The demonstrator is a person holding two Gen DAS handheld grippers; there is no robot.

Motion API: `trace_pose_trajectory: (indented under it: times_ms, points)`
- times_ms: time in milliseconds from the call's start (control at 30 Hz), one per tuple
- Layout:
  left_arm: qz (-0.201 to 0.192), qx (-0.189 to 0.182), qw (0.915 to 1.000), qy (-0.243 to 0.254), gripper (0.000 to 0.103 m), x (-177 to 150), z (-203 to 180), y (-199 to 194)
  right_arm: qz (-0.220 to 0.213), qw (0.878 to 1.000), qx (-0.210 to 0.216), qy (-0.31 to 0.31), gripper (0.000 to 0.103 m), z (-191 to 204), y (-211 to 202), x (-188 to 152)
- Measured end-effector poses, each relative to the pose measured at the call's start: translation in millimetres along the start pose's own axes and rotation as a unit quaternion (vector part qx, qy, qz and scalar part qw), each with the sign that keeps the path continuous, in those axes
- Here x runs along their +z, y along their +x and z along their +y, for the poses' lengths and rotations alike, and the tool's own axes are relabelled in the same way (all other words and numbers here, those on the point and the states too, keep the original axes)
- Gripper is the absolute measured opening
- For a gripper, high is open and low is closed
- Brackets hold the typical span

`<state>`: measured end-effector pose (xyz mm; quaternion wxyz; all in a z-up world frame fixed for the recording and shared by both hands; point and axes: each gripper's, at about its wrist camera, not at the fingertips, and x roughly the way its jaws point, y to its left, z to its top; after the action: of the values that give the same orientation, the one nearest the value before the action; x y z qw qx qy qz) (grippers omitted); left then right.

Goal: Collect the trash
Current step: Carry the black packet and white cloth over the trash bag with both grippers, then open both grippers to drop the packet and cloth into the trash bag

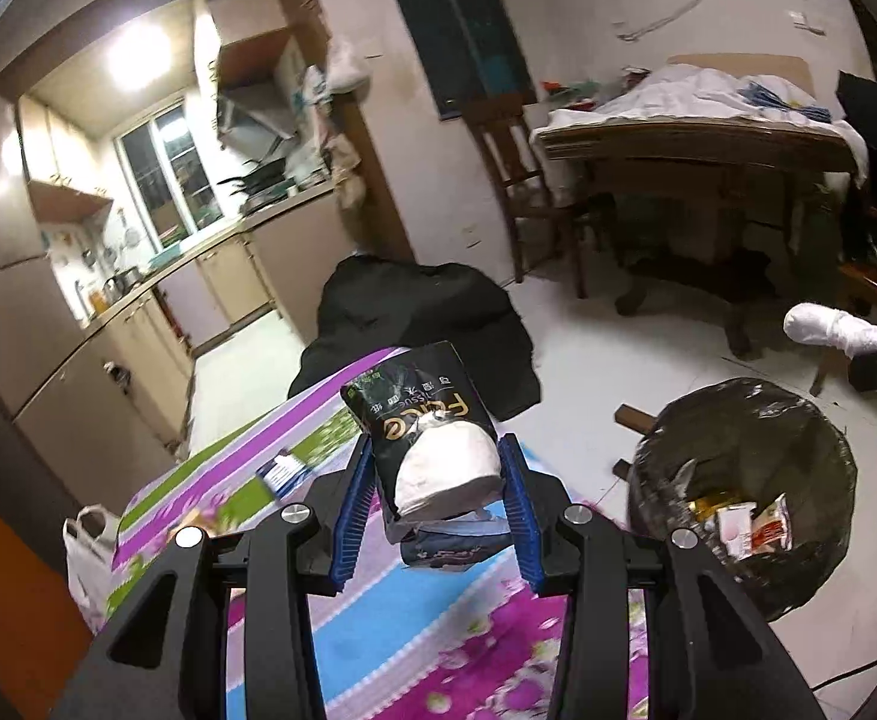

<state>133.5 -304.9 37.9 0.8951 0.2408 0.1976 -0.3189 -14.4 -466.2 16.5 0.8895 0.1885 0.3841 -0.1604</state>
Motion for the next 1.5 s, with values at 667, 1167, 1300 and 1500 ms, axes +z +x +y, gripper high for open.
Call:
trace_pose_trajectory:
  times_ms: [667,1167,1300,1500]
  points:
    - [-0.003,-0.041,0.9949,0.092,0.042,22.2,-116.6,35.4,0.011,0.997,-0.052,0.047,0.023,-65.4,3.6,-7.3]
    - [0.015,-0.09,0.9845,0.15,0.042,28.3,-198.1,79.7,0.061,0.994,-0.084,0.029,0.024,-84.0,17.8,-8.4]
    - [0.029,-0.107,0.9817,0.155,0.042,24.1,-209.4,93.0,0.078,0.993,-0.091,0.018,0.024,-83.7,24.5,-8.6]
    - [0.063,-0.163,0.972,0.157,0.042,17.8,-219.2,118.2,0.104,0.99,-0.099,0.005,0.024,-79.9,37.5,-8.3]
